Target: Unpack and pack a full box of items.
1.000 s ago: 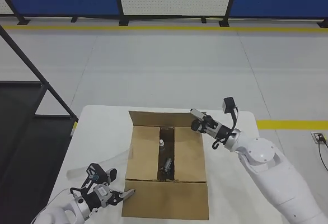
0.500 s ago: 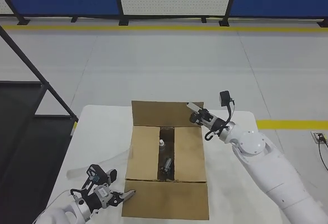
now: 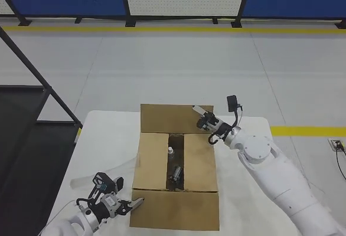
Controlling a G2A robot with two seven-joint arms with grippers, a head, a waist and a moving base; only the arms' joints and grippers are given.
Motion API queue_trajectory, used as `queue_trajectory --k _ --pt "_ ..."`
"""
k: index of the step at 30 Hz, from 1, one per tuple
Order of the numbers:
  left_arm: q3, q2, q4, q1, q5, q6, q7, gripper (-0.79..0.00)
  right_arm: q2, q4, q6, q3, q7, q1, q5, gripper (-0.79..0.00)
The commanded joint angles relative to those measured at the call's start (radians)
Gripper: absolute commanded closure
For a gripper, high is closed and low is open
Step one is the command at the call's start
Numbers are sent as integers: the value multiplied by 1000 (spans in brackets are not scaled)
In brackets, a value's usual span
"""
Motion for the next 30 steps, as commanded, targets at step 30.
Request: queue_trajectory --k 30 --pt "79 2 31 4 69 -2 55 -785 -189 462 -5 -73 105 190 46 -785"
